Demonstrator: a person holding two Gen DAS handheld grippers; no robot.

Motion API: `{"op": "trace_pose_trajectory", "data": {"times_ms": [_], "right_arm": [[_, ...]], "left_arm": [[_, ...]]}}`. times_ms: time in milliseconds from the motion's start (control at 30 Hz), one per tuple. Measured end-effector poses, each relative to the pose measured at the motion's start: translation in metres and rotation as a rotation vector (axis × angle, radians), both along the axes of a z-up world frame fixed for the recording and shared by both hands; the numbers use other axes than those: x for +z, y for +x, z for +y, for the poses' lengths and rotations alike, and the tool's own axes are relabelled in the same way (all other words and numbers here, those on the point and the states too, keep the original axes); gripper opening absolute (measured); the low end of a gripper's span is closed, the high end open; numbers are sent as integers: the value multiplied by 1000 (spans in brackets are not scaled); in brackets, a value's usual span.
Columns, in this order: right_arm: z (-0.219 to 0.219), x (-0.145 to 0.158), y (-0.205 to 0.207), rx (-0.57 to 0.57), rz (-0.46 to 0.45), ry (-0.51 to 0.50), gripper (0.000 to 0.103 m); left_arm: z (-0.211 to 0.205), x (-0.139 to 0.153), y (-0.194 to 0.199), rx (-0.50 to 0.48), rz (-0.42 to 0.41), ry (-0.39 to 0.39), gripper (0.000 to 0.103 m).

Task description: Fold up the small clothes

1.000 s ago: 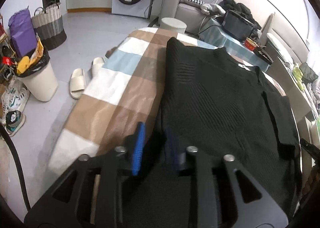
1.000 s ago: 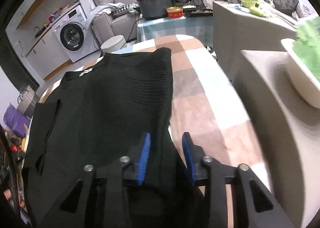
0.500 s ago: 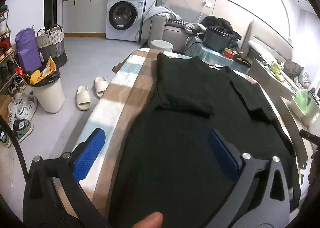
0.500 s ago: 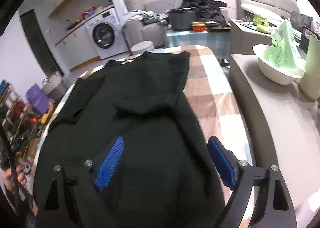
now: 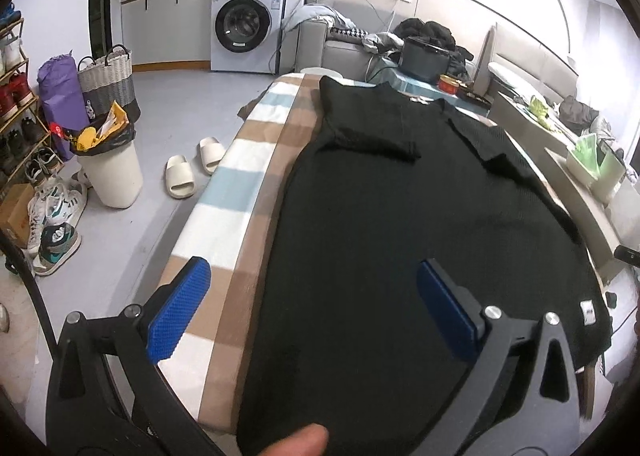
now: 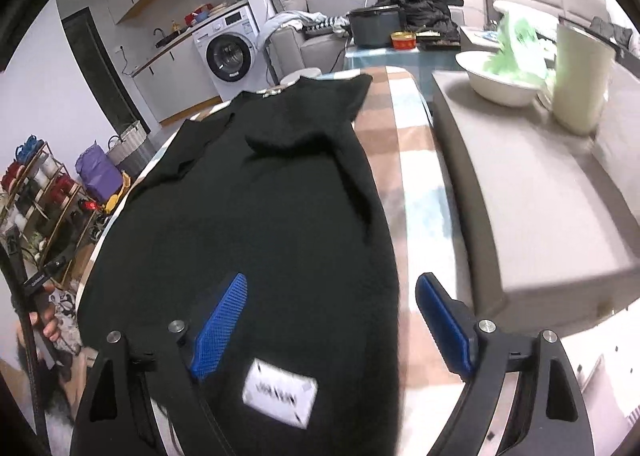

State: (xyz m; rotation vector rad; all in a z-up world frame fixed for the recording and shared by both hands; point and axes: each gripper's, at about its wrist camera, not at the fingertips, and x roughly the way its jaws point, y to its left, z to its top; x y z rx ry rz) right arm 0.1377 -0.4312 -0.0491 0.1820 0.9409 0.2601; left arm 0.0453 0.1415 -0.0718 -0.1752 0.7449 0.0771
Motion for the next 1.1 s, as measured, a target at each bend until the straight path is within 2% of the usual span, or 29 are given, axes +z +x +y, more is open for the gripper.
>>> {"op": "trace_pose_trajectory", "data": {"times_ms": [67, 167, 400, 467, 533, 600, 700, 833, 1100], "right_arm": [[-3, -7, -5, 8, 23, 2, 87], [-6, -24, -7, 18, 63, 6, 82], [-10, -54, -8, 15, 110, -19, 75], [-11, -56, -11, 21, 92, -34, 72], [-10, -56, -11, 30, 90, -38, 69], [-8, -57, -12, 57, 83, -34, 55], [-5, -58, -14, 101, 81, 15, 49], [-5, -54, -17, 130, 74, 78, 48], [-15, -52, -15, 116, 108, 102, 48]], "left_arm": [[2, -7, -3, -7, 41, -20, 101], [3, -16, -5, -23, 86, -40, 94], [-2, -35, -2, -57, 147, -6, 79], [-6, -40, 5, -62, 155, -3, 77], [-10, -44, 12, -71, 170, 2, 71], [-14, -48, 17, -85, 187, 12, 65], [-17, -52, 20, -87, 192, 27, 65], [-10, -50, 22, -72, 196, 34, 65], [17, -48, 22, -23, 211, -9, 65]]}}
